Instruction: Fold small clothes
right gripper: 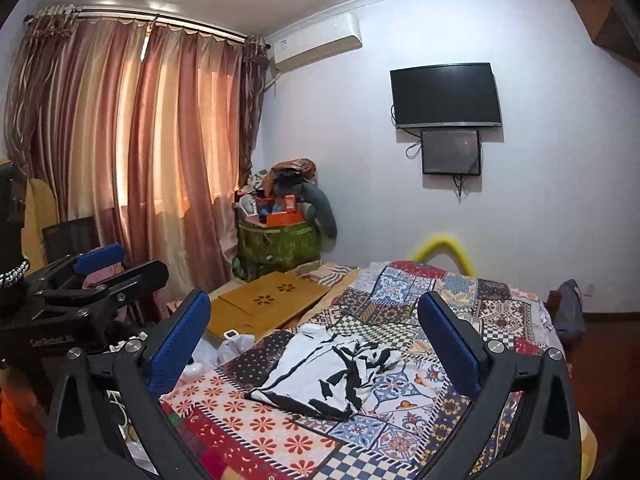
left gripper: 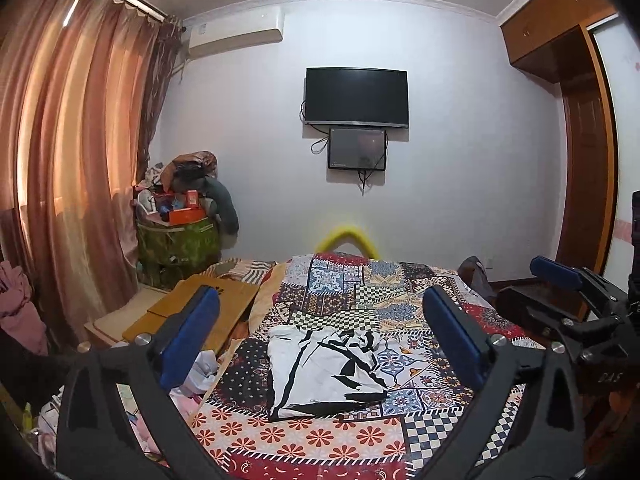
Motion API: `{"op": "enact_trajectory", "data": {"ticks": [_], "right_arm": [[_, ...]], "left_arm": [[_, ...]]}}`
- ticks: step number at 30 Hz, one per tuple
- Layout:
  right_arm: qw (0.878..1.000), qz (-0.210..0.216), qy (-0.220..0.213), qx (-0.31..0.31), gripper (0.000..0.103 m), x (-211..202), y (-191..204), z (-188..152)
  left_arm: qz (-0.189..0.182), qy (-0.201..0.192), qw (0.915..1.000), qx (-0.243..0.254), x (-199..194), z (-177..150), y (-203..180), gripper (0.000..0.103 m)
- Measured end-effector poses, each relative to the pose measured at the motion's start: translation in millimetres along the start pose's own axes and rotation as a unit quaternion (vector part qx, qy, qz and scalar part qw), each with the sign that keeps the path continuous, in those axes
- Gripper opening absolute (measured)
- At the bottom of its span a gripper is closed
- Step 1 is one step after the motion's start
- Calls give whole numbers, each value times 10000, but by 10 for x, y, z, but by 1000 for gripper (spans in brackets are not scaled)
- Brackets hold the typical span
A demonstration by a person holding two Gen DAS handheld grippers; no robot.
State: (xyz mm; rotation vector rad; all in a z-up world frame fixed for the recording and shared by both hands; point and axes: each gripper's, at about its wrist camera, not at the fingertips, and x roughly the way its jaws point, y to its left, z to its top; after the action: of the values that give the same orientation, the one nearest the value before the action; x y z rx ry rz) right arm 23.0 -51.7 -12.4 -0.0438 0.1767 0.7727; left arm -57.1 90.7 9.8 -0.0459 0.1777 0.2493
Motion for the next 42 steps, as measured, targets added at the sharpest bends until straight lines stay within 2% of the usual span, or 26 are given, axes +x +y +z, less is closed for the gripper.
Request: {"op": "enact_trajectory", "data": {"ticks": [42], "right_arm": [[9997,-95,200,63,103,-32,-6,-25]], "left_arm": [[-230,230,9992,-216,120,-58,69,103]]}}
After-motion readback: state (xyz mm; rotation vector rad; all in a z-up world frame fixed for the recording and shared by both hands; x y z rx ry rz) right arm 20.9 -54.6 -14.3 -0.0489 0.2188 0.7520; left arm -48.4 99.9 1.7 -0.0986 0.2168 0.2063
